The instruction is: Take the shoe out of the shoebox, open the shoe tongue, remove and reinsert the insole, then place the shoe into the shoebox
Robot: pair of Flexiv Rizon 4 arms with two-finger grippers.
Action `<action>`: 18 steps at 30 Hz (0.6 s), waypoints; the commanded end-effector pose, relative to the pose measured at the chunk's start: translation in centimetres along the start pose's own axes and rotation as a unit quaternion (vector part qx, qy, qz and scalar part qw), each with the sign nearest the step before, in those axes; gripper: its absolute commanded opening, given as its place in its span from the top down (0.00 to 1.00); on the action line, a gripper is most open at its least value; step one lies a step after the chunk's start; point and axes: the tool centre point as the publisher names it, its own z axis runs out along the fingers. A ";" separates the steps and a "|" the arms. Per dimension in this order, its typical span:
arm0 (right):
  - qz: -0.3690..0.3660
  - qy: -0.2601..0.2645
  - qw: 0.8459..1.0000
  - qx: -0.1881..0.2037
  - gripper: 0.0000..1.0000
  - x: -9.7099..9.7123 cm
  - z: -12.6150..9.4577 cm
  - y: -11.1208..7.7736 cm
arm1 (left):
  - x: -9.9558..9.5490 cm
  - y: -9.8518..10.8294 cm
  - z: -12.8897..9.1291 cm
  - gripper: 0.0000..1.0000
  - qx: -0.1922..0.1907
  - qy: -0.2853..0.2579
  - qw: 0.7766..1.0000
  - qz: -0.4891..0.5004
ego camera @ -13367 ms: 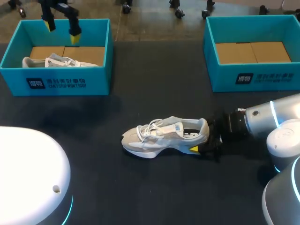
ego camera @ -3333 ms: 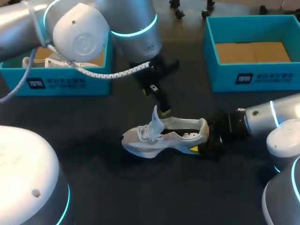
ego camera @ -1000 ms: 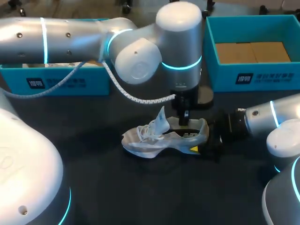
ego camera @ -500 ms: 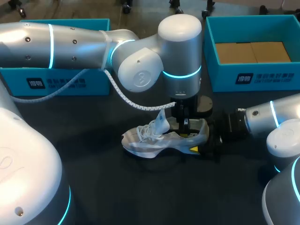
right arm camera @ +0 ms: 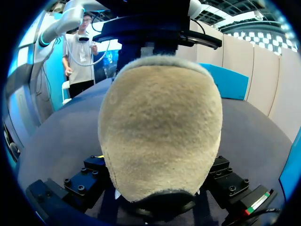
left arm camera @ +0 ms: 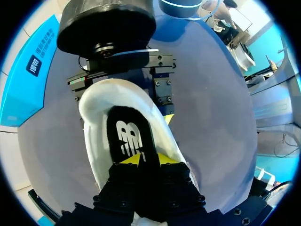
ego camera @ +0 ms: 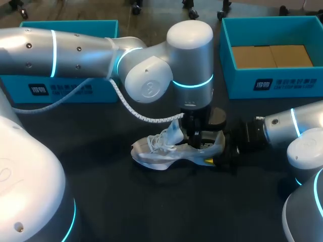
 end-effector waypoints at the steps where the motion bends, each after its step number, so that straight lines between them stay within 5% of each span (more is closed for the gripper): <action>1: 0.000 -0.001 1.000 0.002 1.00 0.1 0.3 0.0 | 0.0 -0.2 0.4 0.77 -0.005 -0.006 1.000 -0.003; 5: 0.000 -0.001 1.000 0.002 1.00 0.1 0.3 0.0 | -0.2 0.0 1.3 0.79 -0.008 -0.004 1.000 -0.008; 13: 0.000 -0.001 1.000 0.002 1.00 0.1 0.3 0.0 | -0.3 0.4 2.7 0.57 -0.008 -0.034 0.999 0.000; 18: 0.000 -0.001 1.000 0.002 1.00 0.1 0.3 0.0 | -0.5 0.7 3.4 0.55 -0.010 -0.051 0.999 0.009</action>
